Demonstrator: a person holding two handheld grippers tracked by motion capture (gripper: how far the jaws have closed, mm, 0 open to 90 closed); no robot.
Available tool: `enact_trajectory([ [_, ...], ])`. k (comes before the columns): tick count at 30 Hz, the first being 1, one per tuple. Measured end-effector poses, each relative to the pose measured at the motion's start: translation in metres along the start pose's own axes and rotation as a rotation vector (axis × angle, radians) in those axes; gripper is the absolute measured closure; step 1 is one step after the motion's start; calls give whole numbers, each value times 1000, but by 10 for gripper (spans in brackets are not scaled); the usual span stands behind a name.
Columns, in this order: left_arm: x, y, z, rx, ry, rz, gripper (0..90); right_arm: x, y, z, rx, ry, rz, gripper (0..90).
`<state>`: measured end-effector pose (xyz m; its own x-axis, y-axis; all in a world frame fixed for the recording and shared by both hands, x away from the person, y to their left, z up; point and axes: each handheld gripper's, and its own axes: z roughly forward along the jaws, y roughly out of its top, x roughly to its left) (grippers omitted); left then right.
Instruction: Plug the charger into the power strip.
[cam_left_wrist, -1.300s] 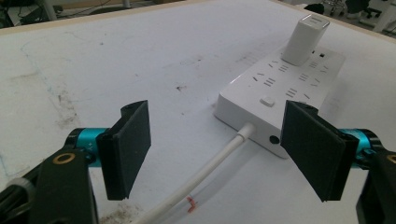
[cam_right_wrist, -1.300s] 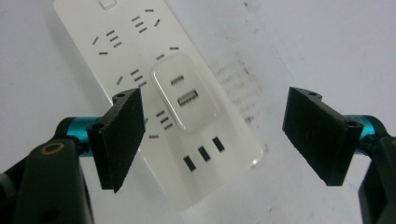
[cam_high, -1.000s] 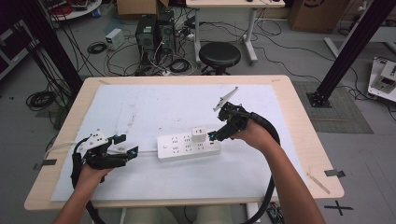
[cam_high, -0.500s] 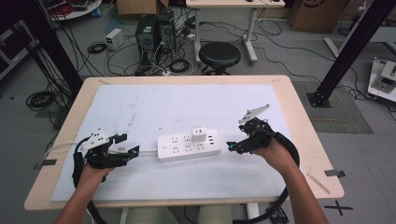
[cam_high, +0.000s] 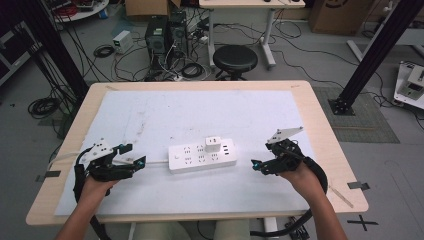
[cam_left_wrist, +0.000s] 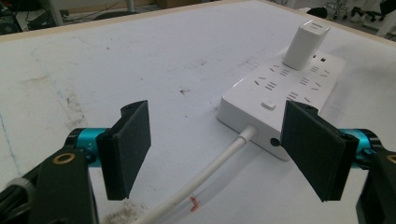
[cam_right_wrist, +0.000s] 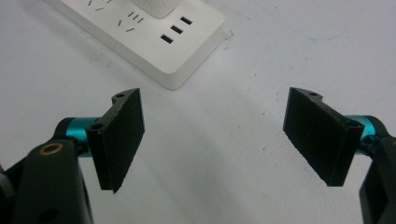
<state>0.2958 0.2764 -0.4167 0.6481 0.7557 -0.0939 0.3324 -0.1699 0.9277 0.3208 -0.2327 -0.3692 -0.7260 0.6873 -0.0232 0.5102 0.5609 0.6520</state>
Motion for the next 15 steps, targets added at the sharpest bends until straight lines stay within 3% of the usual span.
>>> enact_trajectory([
  [15,1,-3,-1,9,10,-4,248,1,-19,-9,-32,-28,47,211],
])
